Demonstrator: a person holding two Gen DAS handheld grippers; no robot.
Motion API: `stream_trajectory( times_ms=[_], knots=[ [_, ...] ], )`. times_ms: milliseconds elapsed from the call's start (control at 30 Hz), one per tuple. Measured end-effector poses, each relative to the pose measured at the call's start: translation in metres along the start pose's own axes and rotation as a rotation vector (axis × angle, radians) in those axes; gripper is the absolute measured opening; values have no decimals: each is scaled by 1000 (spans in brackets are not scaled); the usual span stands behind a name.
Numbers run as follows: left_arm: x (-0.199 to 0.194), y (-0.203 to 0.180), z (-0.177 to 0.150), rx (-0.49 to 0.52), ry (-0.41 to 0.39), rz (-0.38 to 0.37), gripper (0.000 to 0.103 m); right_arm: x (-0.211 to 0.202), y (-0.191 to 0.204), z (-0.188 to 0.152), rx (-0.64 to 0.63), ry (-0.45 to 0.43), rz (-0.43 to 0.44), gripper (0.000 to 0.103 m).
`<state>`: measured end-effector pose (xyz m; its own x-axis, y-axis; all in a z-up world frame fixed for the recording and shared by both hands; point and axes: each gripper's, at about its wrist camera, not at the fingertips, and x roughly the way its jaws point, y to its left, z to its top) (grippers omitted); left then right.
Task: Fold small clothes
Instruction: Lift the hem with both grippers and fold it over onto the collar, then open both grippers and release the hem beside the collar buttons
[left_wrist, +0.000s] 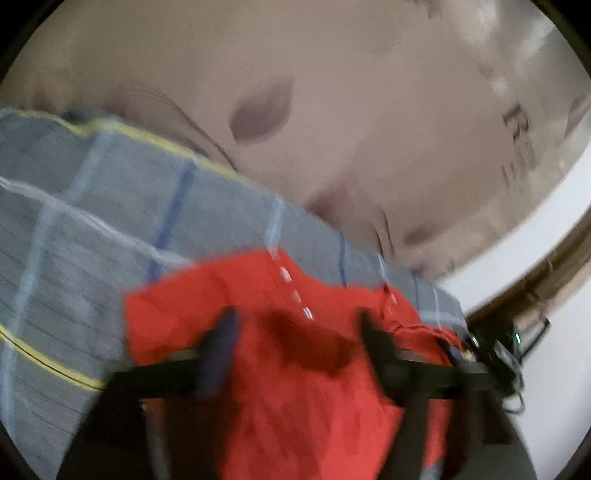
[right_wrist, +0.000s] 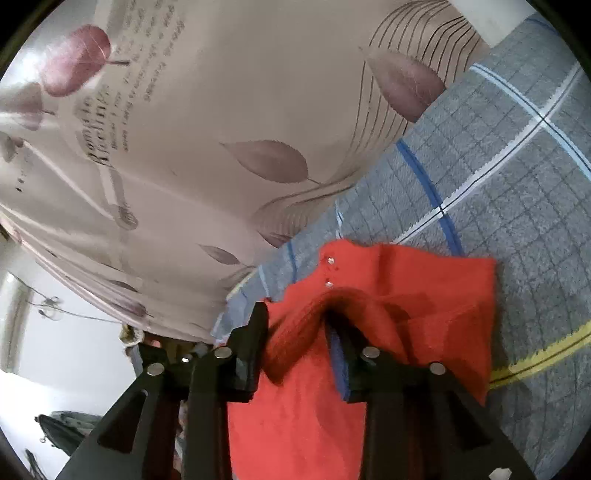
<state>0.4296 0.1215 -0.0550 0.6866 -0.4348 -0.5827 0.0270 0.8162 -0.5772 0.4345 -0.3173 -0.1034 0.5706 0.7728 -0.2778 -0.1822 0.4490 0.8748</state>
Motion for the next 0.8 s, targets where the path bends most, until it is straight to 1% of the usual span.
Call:
stream_trajectory(
  times_ms=[33, 67, 100, 133, 200, 233, 333, 433, 500, 533, 633, 667, 733, 800],
  knots=[
    [-10, 4, 4, -12, -67, -12, 85, -5, 0, -1, -4, -16, 8, 43],
    [-14, 8, 8, -24, -92, -14, 89, -10, 0, -1, -7, -34, 14, 57],
    [-16, 11, 11, -38, -103, -6, 89, -16, 0, -2, -6, -53, 29, 62],
    [-19, 17, 14, -58, -109, 11, 89, -23, -1, -2, 1, -77, 69, 66],
    [-21, 23, 15, -75, -112, 14, 89, -31, -2, -1, 15, -98, 105, 66],
    [-23, 24, 11, -71, -105, 15, 89, -36, -3, 0, 17, -107, 102, 66],
    [-22, 17, -1, -7, -64, 43, 89, -47, -3, -1, 17, -118, 108, 66],
    [-19, 2, -21, 112, -2, 49, 89, -53, -2, -11, 1, -106, 91, 66],
    [-15, -8, -30, 195, 20, 67, 89, -55, 0, -21, -30, -82, 46, 66],
    [-11, -17, -35, 264, 34, 85, 89, -54, 2, -26, -47, -71, 28, 66],
    [2, -40, -48, 414, 90, 114, 89, -50, 6, -43, -104, -37, -12, 66],
    [5, -45, -52, 456, 105, 138, 89, -47, 6, -50, -120, -23, -24, 66],
    [18, -59, -61, 583, 114, 245, 89, -42, 6, -57, -128, 0, -26, 66],
    [29, -65, -67, 670, 113, 355, 89, -42, 11, -58, -144, -8, -18, 67]
  ],
)
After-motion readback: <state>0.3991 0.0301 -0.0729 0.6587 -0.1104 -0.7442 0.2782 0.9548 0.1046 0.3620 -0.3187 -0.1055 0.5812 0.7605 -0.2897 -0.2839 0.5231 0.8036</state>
